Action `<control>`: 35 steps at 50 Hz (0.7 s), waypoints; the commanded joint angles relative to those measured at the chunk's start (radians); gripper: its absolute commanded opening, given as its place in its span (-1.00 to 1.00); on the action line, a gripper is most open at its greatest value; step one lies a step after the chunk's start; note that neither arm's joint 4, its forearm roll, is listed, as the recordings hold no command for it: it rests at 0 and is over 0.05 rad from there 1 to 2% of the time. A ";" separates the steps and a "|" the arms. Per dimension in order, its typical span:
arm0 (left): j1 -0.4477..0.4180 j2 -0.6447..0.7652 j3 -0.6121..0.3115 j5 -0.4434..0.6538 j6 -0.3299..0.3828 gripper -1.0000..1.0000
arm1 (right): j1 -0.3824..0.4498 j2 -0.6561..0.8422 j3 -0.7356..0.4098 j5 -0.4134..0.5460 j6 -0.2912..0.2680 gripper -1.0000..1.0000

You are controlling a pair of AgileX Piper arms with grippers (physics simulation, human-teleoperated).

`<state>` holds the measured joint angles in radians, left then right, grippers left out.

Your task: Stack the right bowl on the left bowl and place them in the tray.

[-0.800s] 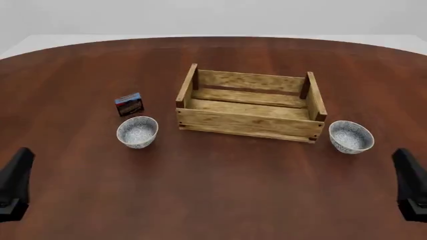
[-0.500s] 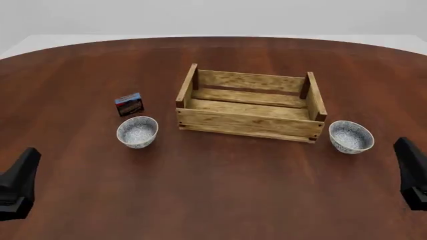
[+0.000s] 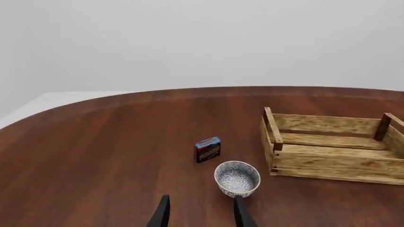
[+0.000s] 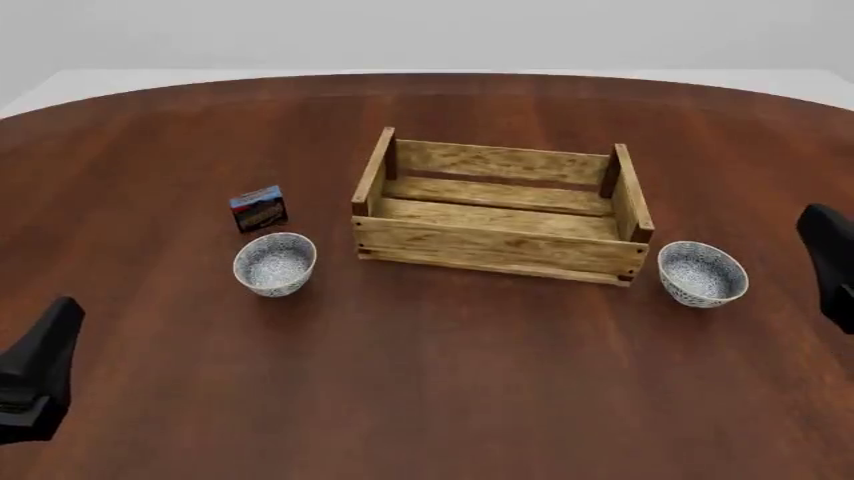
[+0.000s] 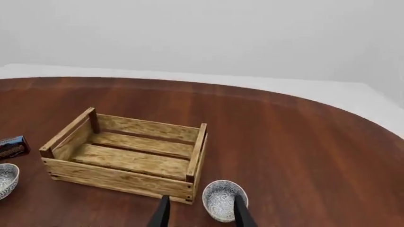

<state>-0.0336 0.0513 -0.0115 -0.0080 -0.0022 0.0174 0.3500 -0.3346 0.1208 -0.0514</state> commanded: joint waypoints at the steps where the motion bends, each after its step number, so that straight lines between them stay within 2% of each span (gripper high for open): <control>1: -0.015 0.001 -0.016 0.017 -0.008 1.00 | -0.011 0.145 -0.130 0.068 -0.028 1.00; 6: -0.009 0.017 -0.020 0.006 0.008 1.00 | -0.045 0.214 -0.170 0.080 -0.048 1.00; 9: -0.009 0.006 -0.031 0.022 0.002 1.00 | -0.040 0.249 -0.195 0.094 -0.031 1.00; 17: -0.006 -0.004 -0.034 0.036 0.000 1.00 | -0.072 0.302 -0.255 0.128 -0.047 1.00; 20: -0.006 0.022 -0.023 0.014 0.008 1.00 | -0.097 0.337 -0.257 0.126 -0.084 1.00; 25: -0.005 0.000 -0.031 0.037 -0.002 1.00 | -0.128 0.387 -0.252 0.115 -0.102 1.00; 35: -0.003 0.014 -0.026 0.026 -0.011 1.00 | -0.145 0.442 -0.247 0.088 -0.108 1.00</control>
<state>-0.0350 0.0675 -0.0378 0.0141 -0.0048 -0.0946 0.7181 -0.5730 0.2242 -0.1405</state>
